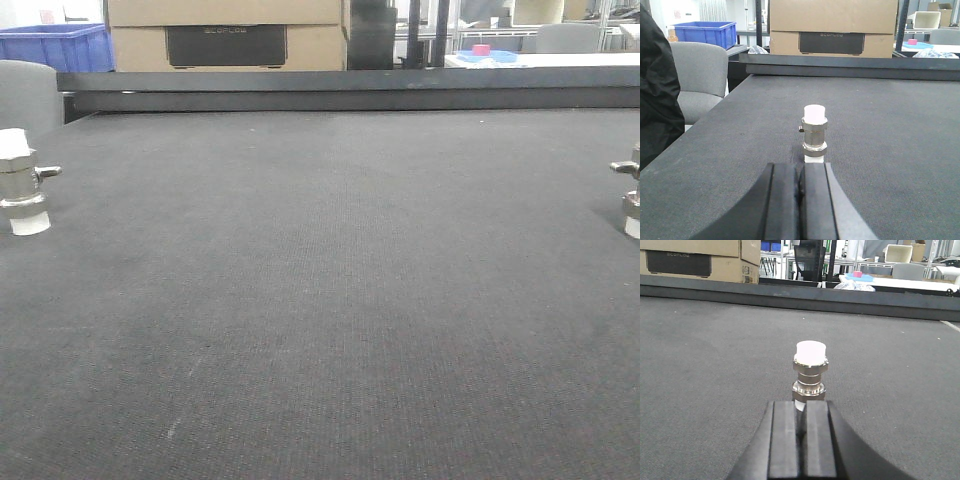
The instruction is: Place valve from conveyor to right shelf box
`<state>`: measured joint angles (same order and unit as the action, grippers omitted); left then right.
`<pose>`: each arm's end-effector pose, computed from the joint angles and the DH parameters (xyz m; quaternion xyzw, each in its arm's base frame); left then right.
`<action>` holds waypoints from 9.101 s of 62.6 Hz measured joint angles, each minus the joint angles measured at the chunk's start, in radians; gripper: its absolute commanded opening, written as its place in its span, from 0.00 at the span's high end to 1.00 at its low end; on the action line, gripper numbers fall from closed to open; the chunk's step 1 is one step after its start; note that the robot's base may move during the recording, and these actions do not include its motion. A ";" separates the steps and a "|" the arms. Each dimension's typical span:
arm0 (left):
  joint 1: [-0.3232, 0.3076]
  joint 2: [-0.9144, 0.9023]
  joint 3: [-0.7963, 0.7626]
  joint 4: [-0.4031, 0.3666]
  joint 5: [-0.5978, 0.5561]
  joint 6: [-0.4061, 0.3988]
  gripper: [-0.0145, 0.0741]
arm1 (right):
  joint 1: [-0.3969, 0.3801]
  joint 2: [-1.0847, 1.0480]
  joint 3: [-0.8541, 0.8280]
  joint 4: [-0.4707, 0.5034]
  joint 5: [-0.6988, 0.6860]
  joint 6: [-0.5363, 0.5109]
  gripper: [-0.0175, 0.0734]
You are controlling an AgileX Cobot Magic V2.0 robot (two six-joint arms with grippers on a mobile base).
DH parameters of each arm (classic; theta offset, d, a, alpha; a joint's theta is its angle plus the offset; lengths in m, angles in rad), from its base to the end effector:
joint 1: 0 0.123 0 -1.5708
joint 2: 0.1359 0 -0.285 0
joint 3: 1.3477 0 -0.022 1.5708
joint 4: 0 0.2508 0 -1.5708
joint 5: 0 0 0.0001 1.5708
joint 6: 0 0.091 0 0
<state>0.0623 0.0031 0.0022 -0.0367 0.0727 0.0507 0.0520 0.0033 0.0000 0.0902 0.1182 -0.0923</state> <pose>0.0568 0.0033 0.2057 -0.0160 0.7036 0.0262 0.7099 0.0566 0.0039 0.2023 -0.0234 0.7186 0.0209 0.6947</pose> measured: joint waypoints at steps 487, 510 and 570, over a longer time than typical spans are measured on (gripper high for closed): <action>-0.082 1.296 -1.665 -0.084 1.056 0.106 0.96 | -0.036 1.123 -1.324 -0.020 0.812 -0.015 0.98; -0.082 1.296 -1.665 -0.084 1.051 0.106 0.96 | -0.036 1.123 -1.324 -0.018 0.725 -0.015 0.98; -0.082 1.296 -1.665 -0.084 0.886 0.106 0.96 | -0.036 1.123 -1.324 -0.018 0.722 -0.015 0.99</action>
<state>-0.0193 1.2989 -1.6630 -0.1202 0.9582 0.1571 0.0158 1.1262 -1.3242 0.0721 0.8403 -0.1074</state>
